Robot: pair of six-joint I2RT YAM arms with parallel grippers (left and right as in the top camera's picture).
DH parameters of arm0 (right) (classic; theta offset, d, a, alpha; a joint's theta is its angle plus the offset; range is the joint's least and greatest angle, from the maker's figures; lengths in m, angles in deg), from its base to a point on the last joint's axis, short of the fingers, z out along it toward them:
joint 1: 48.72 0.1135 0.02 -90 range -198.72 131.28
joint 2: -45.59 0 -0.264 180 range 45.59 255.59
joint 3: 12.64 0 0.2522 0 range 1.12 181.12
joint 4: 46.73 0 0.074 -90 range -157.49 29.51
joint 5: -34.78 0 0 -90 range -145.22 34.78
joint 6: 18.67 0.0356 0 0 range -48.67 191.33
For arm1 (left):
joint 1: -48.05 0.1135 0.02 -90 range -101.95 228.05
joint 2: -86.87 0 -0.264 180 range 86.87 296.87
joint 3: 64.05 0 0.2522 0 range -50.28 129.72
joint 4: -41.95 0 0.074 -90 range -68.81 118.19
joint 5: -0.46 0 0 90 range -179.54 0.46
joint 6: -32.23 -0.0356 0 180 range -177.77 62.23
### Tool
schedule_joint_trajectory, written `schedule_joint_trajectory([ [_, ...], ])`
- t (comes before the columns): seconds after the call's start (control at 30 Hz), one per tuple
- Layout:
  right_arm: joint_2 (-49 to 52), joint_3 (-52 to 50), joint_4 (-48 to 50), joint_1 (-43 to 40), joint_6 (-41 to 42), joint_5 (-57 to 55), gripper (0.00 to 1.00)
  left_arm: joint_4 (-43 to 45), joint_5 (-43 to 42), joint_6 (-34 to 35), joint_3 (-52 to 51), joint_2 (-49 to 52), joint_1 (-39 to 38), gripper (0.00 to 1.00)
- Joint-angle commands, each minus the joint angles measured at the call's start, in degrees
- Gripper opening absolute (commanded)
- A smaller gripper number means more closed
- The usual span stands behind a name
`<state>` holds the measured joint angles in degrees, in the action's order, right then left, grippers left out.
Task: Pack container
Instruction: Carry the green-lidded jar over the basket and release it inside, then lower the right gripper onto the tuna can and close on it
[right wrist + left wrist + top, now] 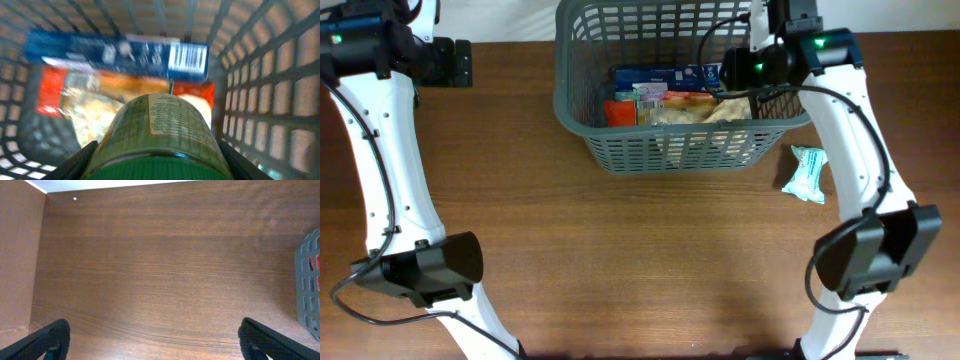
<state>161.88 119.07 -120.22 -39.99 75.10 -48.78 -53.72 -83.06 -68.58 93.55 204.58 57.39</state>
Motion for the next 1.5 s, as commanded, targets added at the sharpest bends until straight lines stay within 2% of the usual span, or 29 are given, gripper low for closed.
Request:
schedule_joint_trajectory([
  [0.0, 3.6, 0.7, -2.4, 0.2, -0.3, -1.1, 0.33, -0.1, 0.4, 0.9, -0.2, -0.4, 0.1, 0.99],
  [0.1, 4.0, 0.7, -3.8, 0.2, -0.4, -1.1, 0.36, -0.1, 0.4, 0.9, -0.2, -0.4, 0.1, 0.99],
  [0.17, 4.0, 0.7, -3.9, 0.2, -0.4, -1.2, 0.61, -0.1, 0.4, 0.9, -0.2, -0.4, 0.1, 0.99],
  [0.23, 4.0, 0.7, -4.2, 0.1, -0.3, -1.2, 0.66, -0.1, 0.4, 0.9, -0.2, -0.4, 0.1, 0.99],
  [0.27, 4.0, 0.7, -4.5, 0.1, -0.3, -1.2, 0.74, -0.1, 0.4, 0.9, -0.2, -0.4, 0.1, 0.99],
  [0.3, 3.9, 0.7, -4.8, 0.1, -0.3, -1.1, 0.92, -0.1, 0.4, 0.9, -0.2, -0.4, 0.1, 0.99],
  [0.33, 3.4, 0.8, -5.0, 0.1, -0.3, -1.1, 0.99, -0.1, 0.4, 0.9, -0.2, -0.4, 0.1, 0.99],
  [0.6, -5.0, 5.9, -5.8, -0.7, -0.4, -1.3, 0.99, -0.1, 0.4, 0.9, -0.2, -0.4, 0.1, 0.99],
  [0.7, -8.9, 9.8, -7.1, -2.0, -0.4, -4.1, 0.94, -0.1, 0.4, 0.9, -0.2, -0.4, 0.1, 0.99],
  [0.77, -11.8, 12.9, -8.3, -3.8, -0.4, -7.1, 0.94, -0.1, 0.4, 0.9, -0.2, -0.4, 0.1, 0.99],
  [0.83, -14.5, 15.2, -8.8, -6.5, -0.4, -9.4, 0.99, -0.1, 0.4, 0.9, -0.2, -0.4, 0.1, 0.99],
  [0.97, -18.4, 16.3, -9.2, -15.6, -0.3, -9.9, 0.99, -0.1, 0.4, 0.9, -0.2, -0.4, 0.1, 0.99],
  [1.13, -16.5, 13.4, -10.3, -28.0, 4.3, -9.2, 1.0, -0.1, 0.4, 0.9, -0.2, -0.4, 0.1, 0.99],
  [1.2, -14.3, 10.2, -9.9, -32.0, 4.9, -6.0, 0.97, -0.1, 0.4, 0.9, -0.2, -0.4, 0.1, 0.99],
  [1.33, -9.0, 2.5, -7.6, -35.2, 6.4, -2.3, 0.9, -0.1, 0.4, 0.9, -0.2, -0.4, 0.1, 0.99],
  [1.47, -2.8, -3.7, -5.1, -35.2, 8.7, -2.1, 0.9, -0.1, 0.4, 0.9, -0.2, -0.4, 0.1, 0.99],
])
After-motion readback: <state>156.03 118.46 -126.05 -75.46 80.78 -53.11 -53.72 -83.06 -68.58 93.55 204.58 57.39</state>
